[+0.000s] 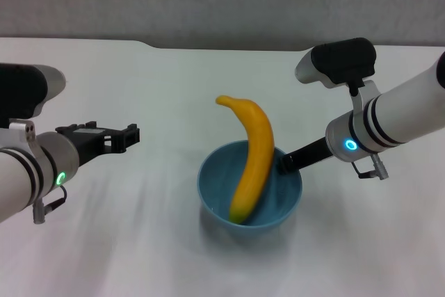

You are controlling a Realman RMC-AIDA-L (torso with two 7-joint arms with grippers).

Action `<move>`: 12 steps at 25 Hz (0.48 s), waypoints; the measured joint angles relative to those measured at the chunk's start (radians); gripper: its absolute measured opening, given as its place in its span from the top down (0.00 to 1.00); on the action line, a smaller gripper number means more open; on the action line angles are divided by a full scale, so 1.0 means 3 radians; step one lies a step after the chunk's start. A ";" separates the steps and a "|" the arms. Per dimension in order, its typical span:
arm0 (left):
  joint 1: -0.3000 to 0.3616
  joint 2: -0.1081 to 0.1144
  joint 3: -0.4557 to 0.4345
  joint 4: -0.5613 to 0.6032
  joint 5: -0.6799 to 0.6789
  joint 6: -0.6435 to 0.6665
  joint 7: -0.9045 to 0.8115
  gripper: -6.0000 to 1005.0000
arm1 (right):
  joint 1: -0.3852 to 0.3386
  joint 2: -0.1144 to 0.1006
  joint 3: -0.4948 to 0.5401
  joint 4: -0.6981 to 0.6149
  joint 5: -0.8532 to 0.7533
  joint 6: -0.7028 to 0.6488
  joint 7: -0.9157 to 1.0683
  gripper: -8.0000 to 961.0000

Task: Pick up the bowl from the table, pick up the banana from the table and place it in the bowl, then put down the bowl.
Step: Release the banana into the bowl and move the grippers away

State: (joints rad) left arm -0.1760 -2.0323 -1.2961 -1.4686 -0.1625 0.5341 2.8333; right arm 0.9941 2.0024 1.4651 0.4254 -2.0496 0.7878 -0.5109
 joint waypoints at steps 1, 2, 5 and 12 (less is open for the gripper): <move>0.0002 0.0000 0.0000 0.0000 0.0000 0.0000 0.0000 0.25 | -0.0002 0.0000 -0.0004 0.0000 0.0000 -0.0007 0.0000 0.89; 0.0002 -0.0001 0.0000 0.0000 0.0000 -0.0001 0.0000 0.25 | -0.0002 0.0000 -0.0008 -0.0001 0.0000 -0.0013 0.0000 0.89; 0.0005 -0.0001 -0.0008 0.0000 0.0000 -0.0001 0.0000 0.25 | -0.0007 -0.0001 -0.0015 -0.0002 0.0000 -0.0020 0.0000 0.89; 0.0009 -0.0001 -0.0029 0.0000 0.0000 0.0001 0.0000 0.25 | -0.0056 -0.0003 0.0001 -0.0002 0.0001 -0.0025 0.0000 0.89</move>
State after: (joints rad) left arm -0.1734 -2.0326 -1.3049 -1.4686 -0.1626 0.5343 2.8332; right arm 0.9772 2.0015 1.4655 0.4248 -2.0494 0.7803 -0.5107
